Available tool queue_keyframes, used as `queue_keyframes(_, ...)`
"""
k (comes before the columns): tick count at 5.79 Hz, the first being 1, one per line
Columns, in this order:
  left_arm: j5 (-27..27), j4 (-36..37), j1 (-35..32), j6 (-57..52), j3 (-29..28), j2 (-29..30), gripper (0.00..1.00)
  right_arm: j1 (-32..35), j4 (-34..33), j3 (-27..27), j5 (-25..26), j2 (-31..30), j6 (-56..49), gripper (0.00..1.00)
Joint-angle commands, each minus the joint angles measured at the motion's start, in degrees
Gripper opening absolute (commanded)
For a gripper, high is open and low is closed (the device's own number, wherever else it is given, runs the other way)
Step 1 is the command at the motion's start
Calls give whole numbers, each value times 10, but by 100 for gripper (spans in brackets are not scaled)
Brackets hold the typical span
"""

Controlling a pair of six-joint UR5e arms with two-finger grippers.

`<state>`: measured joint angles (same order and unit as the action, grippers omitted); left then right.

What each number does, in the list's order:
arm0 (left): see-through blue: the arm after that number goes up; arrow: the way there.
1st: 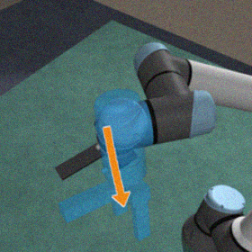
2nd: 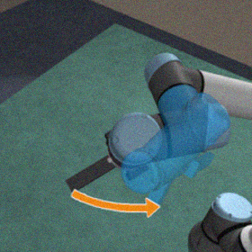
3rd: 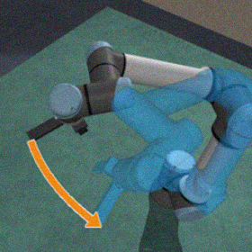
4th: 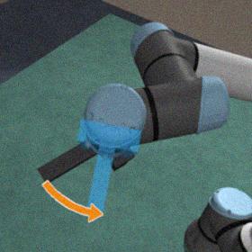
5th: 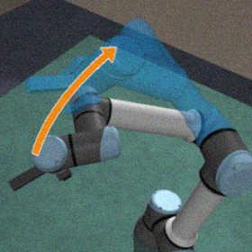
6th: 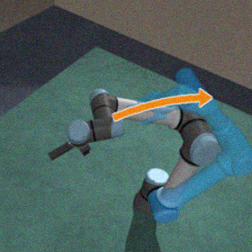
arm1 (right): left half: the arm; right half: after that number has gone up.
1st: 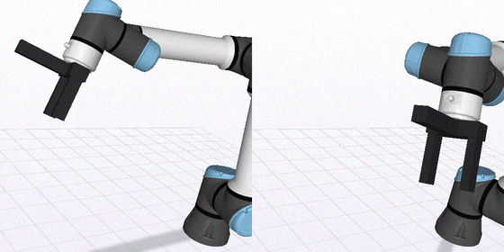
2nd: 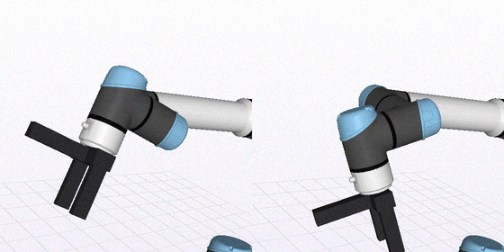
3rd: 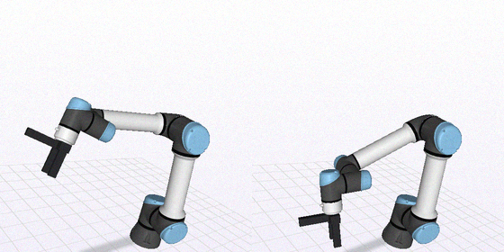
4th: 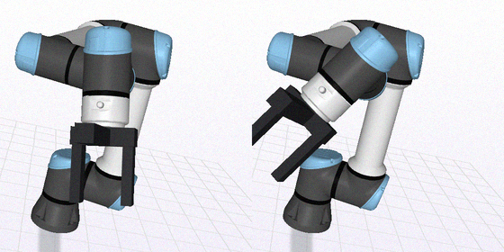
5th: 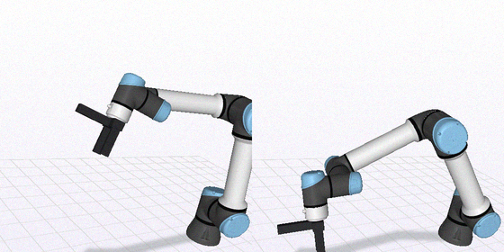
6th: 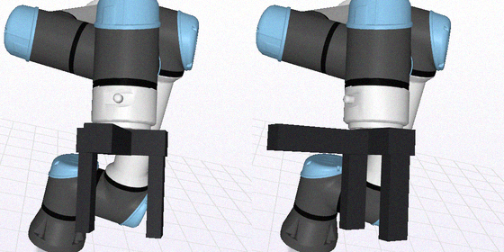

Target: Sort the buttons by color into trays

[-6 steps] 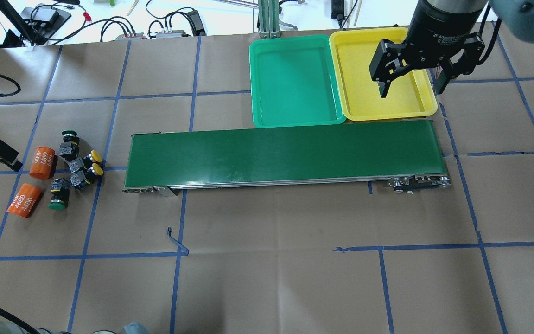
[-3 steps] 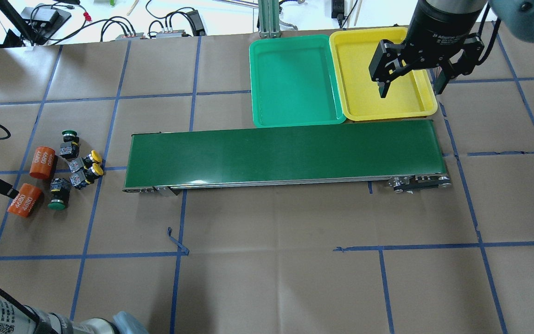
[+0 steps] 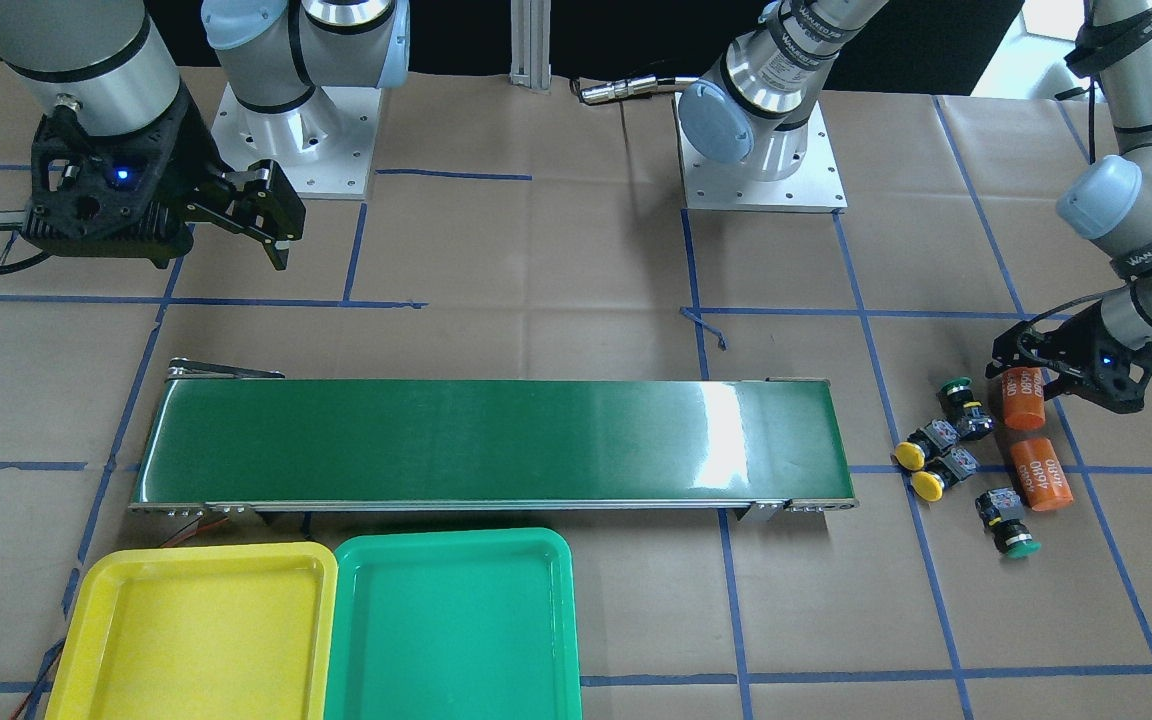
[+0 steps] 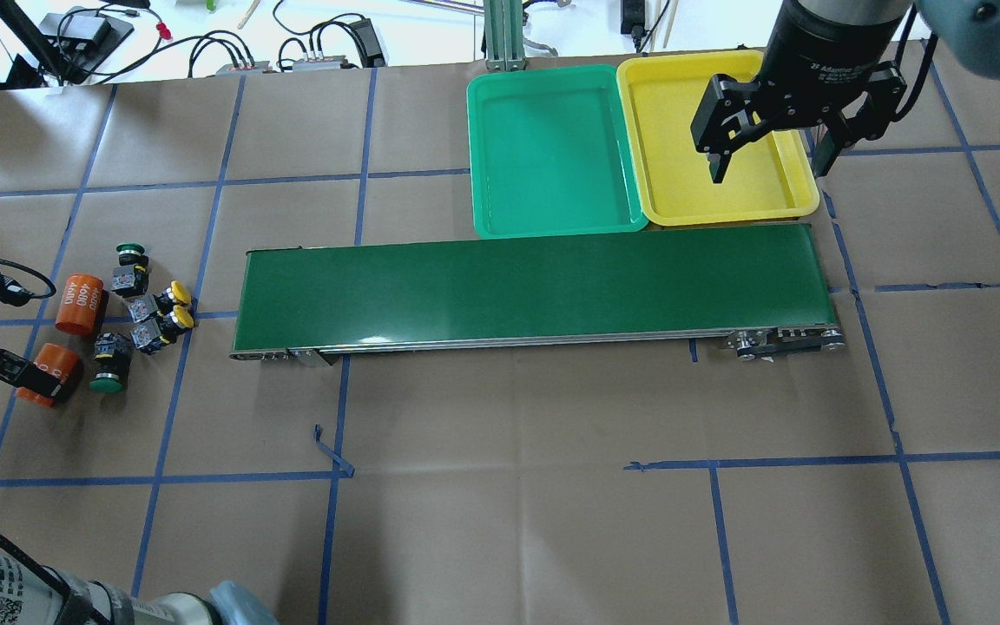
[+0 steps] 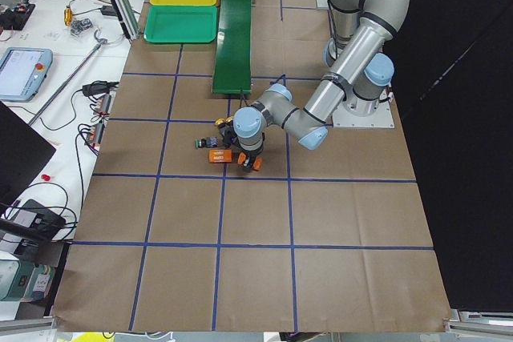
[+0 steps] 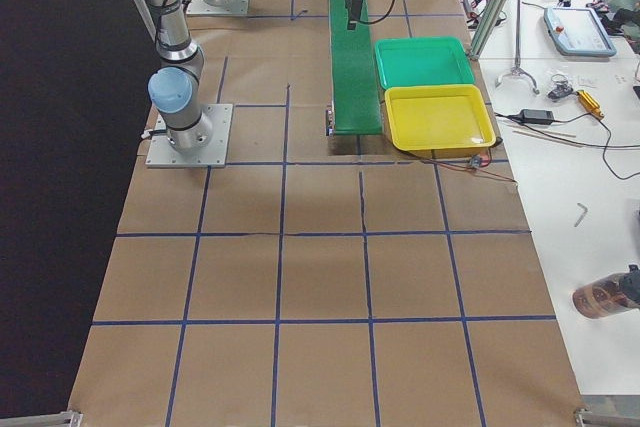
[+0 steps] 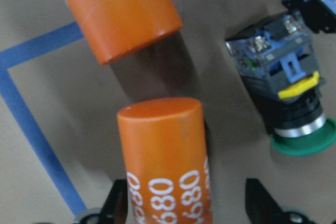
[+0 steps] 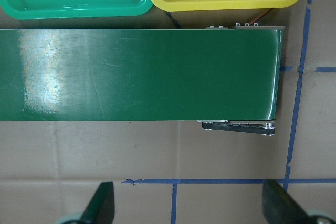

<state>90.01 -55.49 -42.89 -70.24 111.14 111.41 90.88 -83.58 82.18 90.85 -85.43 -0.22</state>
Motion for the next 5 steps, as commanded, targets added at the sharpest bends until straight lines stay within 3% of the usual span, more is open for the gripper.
queue_keyframes(1,4,6,0,-1,7,0,14,0,0,0,-1,1,-1,100)
queue_keyframes(2,6,7,-7,-1,-6,-12,0,0,-1,0,-2,1,-2,100)
queue_keyframes(3,7,-6,-31,9,-48,-22,0,-1,-1,0,-4,3,-9,100)
queue_keyframes(4,8,-80,-82,-2,-81,-50,0,-3,-3,0,-3,3,-44,100)
queue_keyframes(5,8,-107,-137,-54,-83,-70,0,-4,-3,0,-1,3,-43,100)
